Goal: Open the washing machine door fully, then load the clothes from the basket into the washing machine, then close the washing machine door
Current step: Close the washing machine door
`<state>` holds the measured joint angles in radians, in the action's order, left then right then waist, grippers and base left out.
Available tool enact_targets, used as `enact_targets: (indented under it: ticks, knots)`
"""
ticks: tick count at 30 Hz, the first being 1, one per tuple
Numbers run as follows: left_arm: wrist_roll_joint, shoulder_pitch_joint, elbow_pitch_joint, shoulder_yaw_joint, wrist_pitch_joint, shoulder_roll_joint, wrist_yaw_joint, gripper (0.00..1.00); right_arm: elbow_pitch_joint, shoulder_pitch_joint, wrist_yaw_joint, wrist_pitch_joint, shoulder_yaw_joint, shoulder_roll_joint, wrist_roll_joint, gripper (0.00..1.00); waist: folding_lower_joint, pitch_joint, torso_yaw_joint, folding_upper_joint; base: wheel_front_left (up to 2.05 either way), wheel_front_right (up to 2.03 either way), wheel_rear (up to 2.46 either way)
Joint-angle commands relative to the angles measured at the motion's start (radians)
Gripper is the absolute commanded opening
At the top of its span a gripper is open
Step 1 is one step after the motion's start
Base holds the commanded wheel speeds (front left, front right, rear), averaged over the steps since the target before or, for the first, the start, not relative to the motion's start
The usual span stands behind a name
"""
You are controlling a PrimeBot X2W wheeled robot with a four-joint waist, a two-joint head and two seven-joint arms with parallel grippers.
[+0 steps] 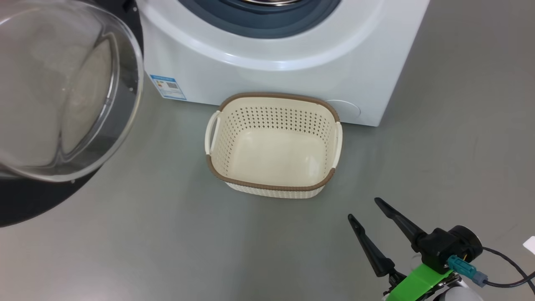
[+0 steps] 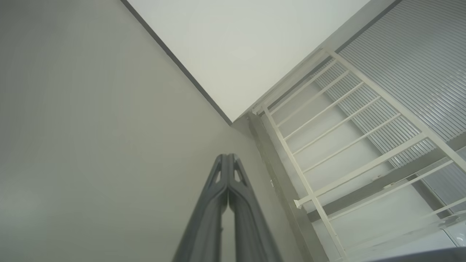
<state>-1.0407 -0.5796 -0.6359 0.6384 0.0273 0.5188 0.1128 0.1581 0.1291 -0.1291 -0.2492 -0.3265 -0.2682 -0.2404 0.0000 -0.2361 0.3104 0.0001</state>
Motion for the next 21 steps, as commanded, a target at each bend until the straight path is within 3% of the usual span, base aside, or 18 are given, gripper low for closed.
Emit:
enact_targets:
  ticks: [1, 9, 21]
  knots:
    - [-0.013, -0.030, -0.007, 0.032, -0.010, 0.088, -0.004, 0.00, -0.020, 0.020, -0.002, -0.009, -0.028, -0.004, -0.003, 1.00, 0.0000, -0.014, -0.018, -0.0001, 0.00, 0.00, 0.00]
    - [-0.090, -0.135, -0.206, 0.068, -0.057, 0.136, -0.054, 0.00, -0.012, 0.038, -0.002, -0.011, -0.044, 0.001, -0.012, 1.00, 0.0000, -0.023, -0.042, -0.0001, 0.00, 0.00, 0.00]
    - [-0.115, -0.193, -0.355, 0.011, -0.224, 0.153, -0.114, 0.00, -0.002, 0.045, -0.002, -0.012, -0.040, 0.013, -0.011, 1.00, 0.0000, -0.010, -0.045, -0.0001, 0.00, 0.00, 0.00]
